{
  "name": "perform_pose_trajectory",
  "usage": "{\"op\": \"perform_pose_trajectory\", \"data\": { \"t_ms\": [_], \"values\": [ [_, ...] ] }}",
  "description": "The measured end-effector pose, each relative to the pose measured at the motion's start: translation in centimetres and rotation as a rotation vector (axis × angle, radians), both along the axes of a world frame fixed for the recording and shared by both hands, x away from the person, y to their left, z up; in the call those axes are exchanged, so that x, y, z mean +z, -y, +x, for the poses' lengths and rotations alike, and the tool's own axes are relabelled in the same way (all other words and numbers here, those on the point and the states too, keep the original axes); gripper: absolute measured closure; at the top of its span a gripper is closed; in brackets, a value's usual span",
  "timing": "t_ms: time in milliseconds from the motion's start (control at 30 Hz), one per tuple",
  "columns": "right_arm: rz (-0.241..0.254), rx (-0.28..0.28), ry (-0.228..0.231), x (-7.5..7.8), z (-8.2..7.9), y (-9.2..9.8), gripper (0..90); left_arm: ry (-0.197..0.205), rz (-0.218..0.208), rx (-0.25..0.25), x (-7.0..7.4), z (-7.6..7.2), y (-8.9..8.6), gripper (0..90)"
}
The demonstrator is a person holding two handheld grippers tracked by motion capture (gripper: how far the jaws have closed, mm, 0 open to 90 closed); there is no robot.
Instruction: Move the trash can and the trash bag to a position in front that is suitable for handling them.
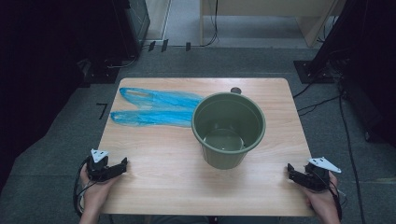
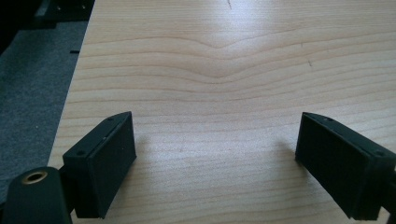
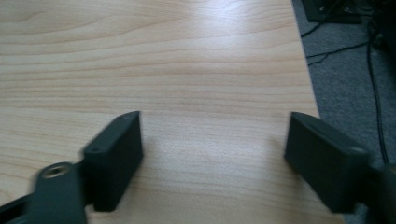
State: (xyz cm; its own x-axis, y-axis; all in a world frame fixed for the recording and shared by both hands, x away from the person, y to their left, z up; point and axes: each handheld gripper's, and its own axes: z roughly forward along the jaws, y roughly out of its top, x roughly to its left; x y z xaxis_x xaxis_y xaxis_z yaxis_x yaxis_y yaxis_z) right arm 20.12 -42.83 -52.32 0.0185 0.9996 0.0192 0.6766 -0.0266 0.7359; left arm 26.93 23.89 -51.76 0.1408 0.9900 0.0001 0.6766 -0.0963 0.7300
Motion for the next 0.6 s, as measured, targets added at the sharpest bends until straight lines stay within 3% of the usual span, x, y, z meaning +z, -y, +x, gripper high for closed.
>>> {"op": "perform_pose_trajectory", "data": {
  "t_ms": [33,67,133,300,400,533,567,600],
  "values": [
    [0.007,-0.029,0.0,0.3,-0.1,-0.2,36.8,0.0,0.0,-0.001,0.0,0.0,0.0,11.2],
    [0.007,-0.029,0.0,0.3,-0.1,-0.2,36.8,0.0,0.001,-0.002,0.0,0.0,0.0,11.2],
    [0.012,-0.026,0.03,0.7,-0.1,-1.1,46.5,0.001,0.0,-0.003,0.0,0.0,0.0,11.2],
    [0.01,0.018,0.164,1.9,1.1,-3.5,53.8,0.0,0.001,-0.011,0.0,0.0,0.1,11.5],
    [-0.002,0.054,0.19,2.2,1.8,-4.6,55.1,0.002,0.001,-0.014,0.0,0.0,0.2,12.3],
    [-0.023,0.103,0.187,2.6,3.6,-7.1,60.1,-0.008,0.004,-0.007,0.2,0.0,0.4,15.6],
    [-0.019,0.109,0.189,3.0,4.3,-8.2,63.0,-0.005,0.003,0.0,0.3,-0.1,0.5,22.1],
    [-0.019,0.109,0.189,3.0,4.3,-8.2,63.0,0.002,0.004,0.012,0.3,-0.1,0.6,22.1]
  ]
}}
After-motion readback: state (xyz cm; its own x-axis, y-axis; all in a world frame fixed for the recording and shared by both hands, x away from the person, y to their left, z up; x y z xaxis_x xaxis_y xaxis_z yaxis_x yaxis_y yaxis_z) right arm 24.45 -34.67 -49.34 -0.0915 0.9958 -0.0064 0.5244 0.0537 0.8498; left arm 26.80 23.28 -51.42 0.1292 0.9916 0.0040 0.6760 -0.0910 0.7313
